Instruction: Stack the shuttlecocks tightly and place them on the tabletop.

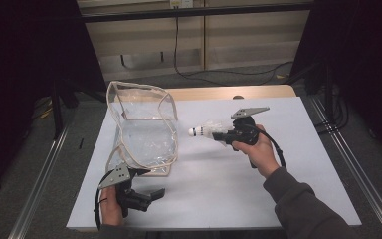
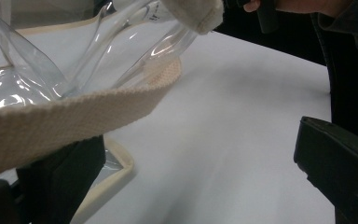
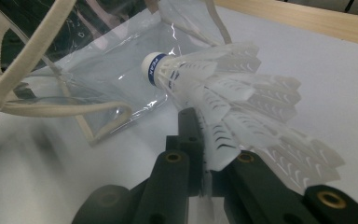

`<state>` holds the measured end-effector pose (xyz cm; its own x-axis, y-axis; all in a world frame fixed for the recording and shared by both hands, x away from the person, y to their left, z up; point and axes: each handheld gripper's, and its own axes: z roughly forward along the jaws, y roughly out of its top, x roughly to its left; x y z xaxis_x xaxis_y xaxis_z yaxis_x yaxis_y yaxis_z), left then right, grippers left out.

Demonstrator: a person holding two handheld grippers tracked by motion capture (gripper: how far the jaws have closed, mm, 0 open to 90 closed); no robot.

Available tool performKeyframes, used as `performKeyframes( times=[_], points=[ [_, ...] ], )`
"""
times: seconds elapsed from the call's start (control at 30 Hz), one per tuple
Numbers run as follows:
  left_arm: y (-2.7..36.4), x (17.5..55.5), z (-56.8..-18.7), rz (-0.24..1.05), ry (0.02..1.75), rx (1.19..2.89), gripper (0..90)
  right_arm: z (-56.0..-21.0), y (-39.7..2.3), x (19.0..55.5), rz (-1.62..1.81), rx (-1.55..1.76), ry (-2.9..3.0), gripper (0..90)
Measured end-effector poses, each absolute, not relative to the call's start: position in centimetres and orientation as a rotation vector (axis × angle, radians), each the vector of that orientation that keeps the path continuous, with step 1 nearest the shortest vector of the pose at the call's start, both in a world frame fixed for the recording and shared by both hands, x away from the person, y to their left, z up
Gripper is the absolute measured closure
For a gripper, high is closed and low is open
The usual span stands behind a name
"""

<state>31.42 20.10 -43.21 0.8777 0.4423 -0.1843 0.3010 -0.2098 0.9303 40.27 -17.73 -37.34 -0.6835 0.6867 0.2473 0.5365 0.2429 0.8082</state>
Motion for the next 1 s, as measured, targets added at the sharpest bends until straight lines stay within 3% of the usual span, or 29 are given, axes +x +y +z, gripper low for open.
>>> performKeyframes(
  times=[1.0],
  points=[
    [20.2, 31.6, -43.3, 0.142, 0.558, 1.813, 2.2, -34.0, -17.7, 40.3, 1.408, 1.101, 2.386, 88.2]
  ],
)
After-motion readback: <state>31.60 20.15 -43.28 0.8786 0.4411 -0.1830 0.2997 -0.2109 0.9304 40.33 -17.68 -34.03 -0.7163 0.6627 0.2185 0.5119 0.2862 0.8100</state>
